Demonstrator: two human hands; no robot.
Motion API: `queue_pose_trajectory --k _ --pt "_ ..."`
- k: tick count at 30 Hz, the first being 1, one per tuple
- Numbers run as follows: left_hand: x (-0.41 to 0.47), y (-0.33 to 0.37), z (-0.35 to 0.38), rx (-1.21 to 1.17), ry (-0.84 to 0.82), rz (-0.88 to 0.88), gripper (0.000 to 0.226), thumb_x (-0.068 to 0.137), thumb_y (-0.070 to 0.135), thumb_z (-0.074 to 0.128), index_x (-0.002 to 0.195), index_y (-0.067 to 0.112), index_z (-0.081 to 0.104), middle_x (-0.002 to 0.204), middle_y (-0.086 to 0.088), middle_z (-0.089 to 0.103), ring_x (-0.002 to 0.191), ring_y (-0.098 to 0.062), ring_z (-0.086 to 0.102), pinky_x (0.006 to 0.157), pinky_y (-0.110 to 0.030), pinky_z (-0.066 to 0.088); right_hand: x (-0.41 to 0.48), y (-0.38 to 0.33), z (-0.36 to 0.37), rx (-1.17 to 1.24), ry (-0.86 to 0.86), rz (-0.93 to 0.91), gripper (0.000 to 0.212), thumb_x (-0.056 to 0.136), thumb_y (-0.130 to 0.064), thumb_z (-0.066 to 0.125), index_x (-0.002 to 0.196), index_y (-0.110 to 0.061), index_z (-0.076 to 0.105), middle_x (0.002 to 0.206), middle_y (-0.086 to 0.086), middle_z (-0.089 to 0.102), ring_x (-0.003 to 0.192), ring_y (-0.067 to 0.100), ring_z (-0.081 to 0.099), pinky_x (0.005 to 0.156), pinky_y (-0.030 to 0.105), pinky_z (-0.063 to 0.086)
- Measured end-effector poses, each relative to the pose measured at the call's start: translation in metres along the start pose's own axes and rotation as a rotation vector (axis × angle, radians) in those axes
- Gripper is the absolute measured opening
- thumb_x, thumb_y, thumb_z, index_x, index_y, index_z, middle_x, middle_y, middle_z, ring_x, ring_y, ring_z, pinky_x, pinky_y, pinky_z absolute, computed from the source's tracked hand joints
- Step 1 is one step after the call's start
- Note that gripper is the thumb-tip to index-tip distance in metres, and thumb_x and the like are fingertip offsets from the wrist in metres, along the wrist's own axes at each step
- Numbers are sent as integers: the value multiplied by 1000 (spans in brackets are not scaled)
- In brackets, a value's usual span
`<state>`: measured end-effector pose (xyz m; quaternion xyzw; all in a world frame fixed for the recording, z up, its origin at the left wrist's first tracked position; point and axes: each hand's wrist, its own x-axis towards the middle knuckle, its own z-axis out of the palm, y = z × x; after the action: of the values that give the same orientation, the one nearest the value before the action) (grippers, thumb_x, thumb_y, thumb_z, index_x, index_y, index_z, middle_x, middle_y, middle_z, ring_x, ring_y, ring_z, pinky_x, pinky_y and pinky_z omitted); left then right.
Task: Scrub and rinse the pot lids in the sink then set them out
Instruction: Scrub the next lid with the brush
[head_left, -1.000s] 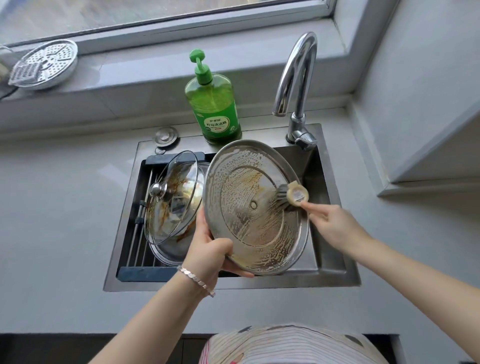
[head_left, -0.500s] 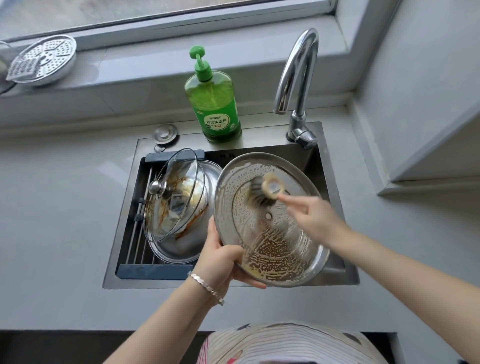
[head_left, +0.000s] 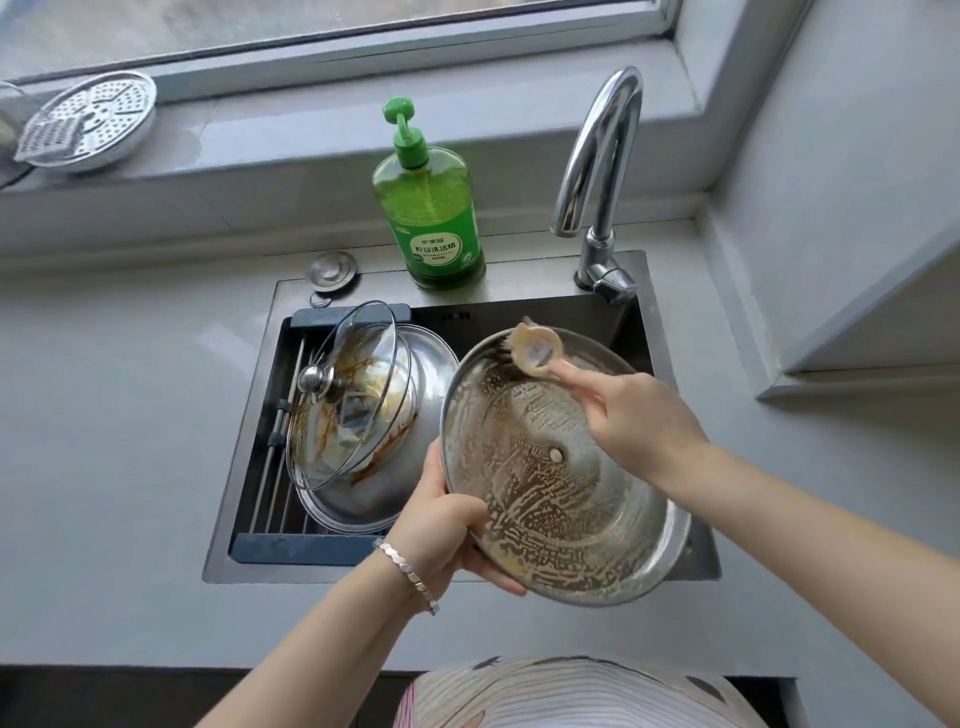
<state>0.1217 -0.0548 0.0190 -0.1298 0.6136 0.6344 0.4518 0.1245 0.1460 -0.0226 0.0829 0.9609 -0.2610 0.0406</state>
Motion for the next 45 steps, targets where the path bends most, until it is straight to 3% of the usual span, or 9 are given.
queue_pose_trajectory --k 4,11,17,21,30,35,38,42,45 --pt "4 10 2 -9 -14 22 72 78 -21 28 103 46 41 114 -14 54 74 -43 65 40 -47 53 -1 -19 -9 158 200 -197 45 93 -13 50 134 -30 46 61 5 66 47 21 53 46 35 45" --pt "3 8 -1 85 -79 11 77 81 -21 30 122 45 34 116 -15 52 62 -44 66 35 -41 51 17 -16 -12 158 27 -1 40 96 -18 43 131 -36 50 57 -10 51 42 6 38 41 20 33" --pt "-3 1 -2 17 -12 41 78 80 -23 31 106 50 41 115 -11 51 66 -47 65 34 -40 51 19 33 -11 193 -21 222 38 95 -21 45 128 -36 53 120 6 65 107 26 59 92 37 48" --pt "-2 0 -5 -57 66 111 85 79 -24 33 129 44 32 119 -10 49 68 -47 65 34 -40 51 5 55 -12 197 -70 319 37 95 -20 45 127 -35 55 127 4 60 114 26 56 96 34 45" --pt "11 5 6 -194 275 252 84 80 -23 33 133 41 28 122 -3 47 86 -48 61 36 -40 51 -46 51 5 283 -176 394 38 95 -21 45 128 -36 54 126 3 61 115 24 56 99 35 43" --pt "22 5 15 -206 362 270 88 80 -21 34 138 44 22 130 -2 41 90 -40 58 39 -44 53 -69 35 14 373 -232 353 37 94 -19 48 127 -34 55 116 -9 65 107 13 59 89 23 44" --pt "25 2 16 -289 383 253 87 81 -21 32 139 42 19 134 -5 37 89 -39 57 44 -46 54 -60 37 12 649 -23 438 37 92 -16 53 127 -27 56 69 -29 58 67 -10 58 61 7 41" --pt "25 -3 26 -392 367 265 82 81 -21 31 137 38 23 128 -7 41 88 -35 59 51 -50 55 -35 38 10 1009 82 803 48 85 -34 65 125 -17 45 70 1 61 42 5 35 35 15 28" --pt "28 -12 38 -418 330 239 77 81 -21 32 134 33 27 118 -6 47 86 -31 60 57 -53 55 -20 28 20 1189 3 917 33 83 -29 68 99 -5 53 46 -4 48 32 4 25 31 16 21"
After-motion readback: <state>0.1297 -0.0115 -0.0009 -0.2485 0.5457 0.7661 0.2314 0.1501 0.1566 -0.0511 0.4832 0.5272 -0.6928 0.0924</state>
